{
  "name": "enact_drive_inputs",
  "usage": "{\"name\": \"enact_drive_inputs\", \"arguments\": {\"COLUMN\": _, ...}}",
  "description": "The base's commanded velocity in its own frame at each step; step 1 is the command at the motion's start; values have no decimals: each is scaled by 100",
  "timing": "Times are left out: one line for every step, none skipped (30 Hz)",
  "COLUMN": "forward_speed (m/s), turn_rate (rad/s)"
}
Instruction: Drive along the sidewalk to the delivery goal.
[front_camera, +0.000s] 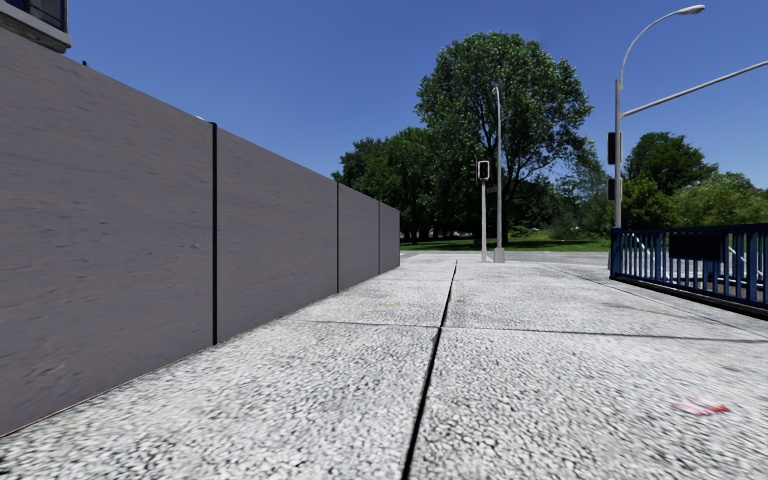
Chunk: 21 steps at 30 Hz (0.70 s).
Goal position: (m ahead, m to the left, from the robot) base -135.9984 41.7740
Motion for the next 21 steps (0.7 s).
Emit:
{"name": "enact_drive_inputs", "arguments": {"forward_speed": 0, "turn_rate": 0}}
{"name": "enact_drive_inputs", "arguments": {"forward_speed": 0, "turn_rate": 0}}
{"name": "enact_drive_inputs", "arguments": {"forward_speed": 0, "turn_rate": 0}}
{"name": "enact_drive_inputs", "arguments": {"forward_speed": 0, "turn_rate": 0}}
{"name": "enact_drive_inputs", "arguments": {"forward_speed": 0, "turn_rate": 0}}
{"name": "enact_drive_inputs", "arguments": {"forward_speed": 0, "turn_rate": 0}}
{"name": "enact_drive_inputs", "arguments": {"forward_speed": 0, "turn_rate": 0}}
{"name": "enact_drive_inputs", "arguments": {"forward_speed": 0, "turn_rate": 0}}
{"name": "enact_drive_inputs", "arguments": {"forward_speed": 0, "turn_rate": 0}}
{"name": "enact_drive_inputs", "arguments": {"forward_speed": 0, "turn_rate": 0}}
{"name": "enact_drive_inputs", "arguments": {"forward_speed": 0, "turn_rate": 0}}
{"name": "enact_drive_inputs", "arguments": {"forward_speed": 0, "turn_rate": 0}}
{"name": "enact_drive_inputs", "arguments": {"forward_speed": 0, "turn_rate": 0}}
{"name": "enact_drive_inputs", "arguments": {"forward_speed": 0, "turn_rate": 0}}
{"name": "enact_drive_inputs", "arguments": {"forward_speed": 0, "turn_rate": 0}}
{"name": "enact_drive_inputs", "arguments": {"forward_speed": 0, "turn_rate": 0}}
{"name": "enact_drive_inputs", "arguments": {"forward_speed": 0, "turn_rate": 0}}
{"name": "enact_drive_inputs", "arguments": {"forward_speed": 0, "turn_rate": 0}}
{"name": "enact_drive_inputs", "arguments": {"forward_speed": 0, "turn_rate": 0}}
{"name": "enact_drive_inputs", "arguments": {"forward_speed": 0, "turn_rate": 0}}
{"name": "enact_drive_inputs", "arguments": {"forward_speed": 0, "turn_rate": 0}}
